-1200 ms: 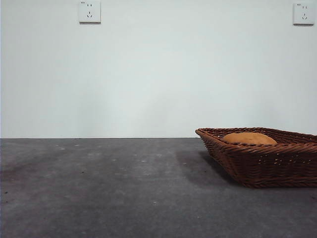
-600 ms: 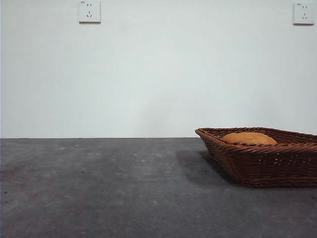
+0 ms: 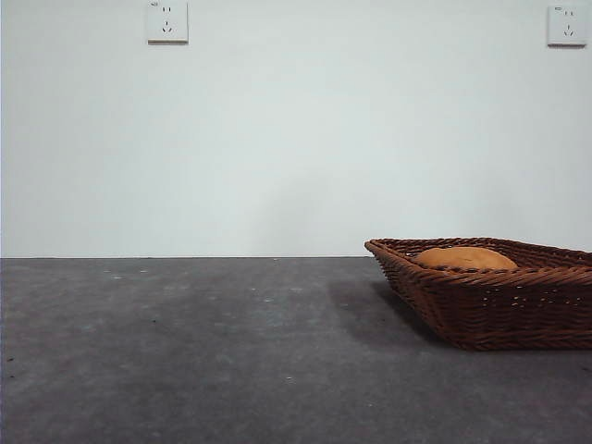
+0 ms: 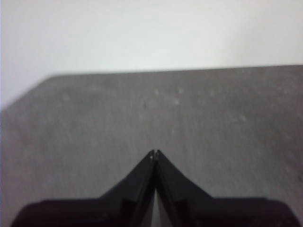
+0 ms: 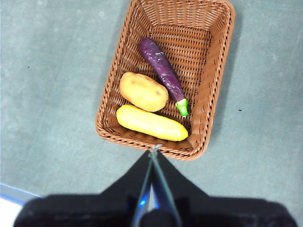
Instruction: Help me put the vegetables on the table into the basket
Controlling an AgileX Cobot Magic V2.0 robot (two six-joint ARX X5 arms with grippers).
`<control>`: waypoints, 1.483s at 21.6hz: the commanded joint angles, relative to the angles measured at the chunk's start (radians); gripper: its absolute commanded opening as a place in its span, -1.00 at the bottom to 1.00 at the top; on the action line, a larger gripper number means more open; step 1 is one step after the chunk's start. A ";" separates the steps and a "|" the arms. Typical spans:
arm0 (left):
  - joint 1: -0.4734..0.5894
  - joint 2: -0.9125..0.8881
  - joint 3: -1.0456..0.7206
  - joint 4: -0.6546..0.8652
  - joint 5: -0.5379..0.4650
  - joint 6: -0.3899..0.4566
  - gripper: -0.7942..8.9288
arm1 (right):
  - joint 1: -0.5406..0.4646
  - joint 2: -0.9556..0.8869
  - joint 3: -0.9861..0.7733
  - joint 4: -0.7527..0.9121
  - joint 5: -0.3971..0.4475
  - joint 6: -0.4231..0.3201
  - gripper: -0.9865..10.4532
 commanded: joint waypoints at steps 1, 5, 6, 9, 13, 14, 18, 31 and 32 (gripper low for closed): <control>0.003 -0.002 -0.011 -0.056 -0.003 -0.055 -0.84 | 0.000 0.002 -0.006 -0.021 0.004 0.001 -0.83; 0.002 -0.002 -0.011 -0.055 0.023 -0.059 -0.84 | 0.000 0.002 -0.006 -0.021 0.004 0.001 -0.83; 0.002 0.000 -0.011 -0.050 0.034 -0.060 -0.84 | 0.000 0.002 -0.006 -0.021 0.004 0.001 -0.83; 0.002 0.013 -0.011 -0.045 0.031 -0.059 -0.84 | 0.000 0.002 -0.006 -0.021 0.005 0.001 -0.83; 0.002 0.021 -0.011 -0.045 0.031 -0.059 -0.84 | 0.000 0.002 -0.006 -0.021 0.004 0.001 -0.83; 0.002 0.024 -0.011 -0.045 0.031 -0.059 -0.84 | 0.000 0.002 -0.006 -0.021 0.004 0.001 -0.83; 0.002 0.031 -0.011 -0.045 0.031 -0.059 -0.84 | 0.000 0.002 -0.006 -0.021 0.005 0.001 -0.83; 0.002 0.054 -0.011 -0.045 0.031 -0.059 -0.84 | -0.031 -0.218 -0.046 0.320 -0.037 -0.026 -0.83; 0.002 0.056 -0.011 -0.045 0.031 -0.059 -0.84 | -0.040 -0.261 -0.079 0.362 -0.036 -0.029 -0.83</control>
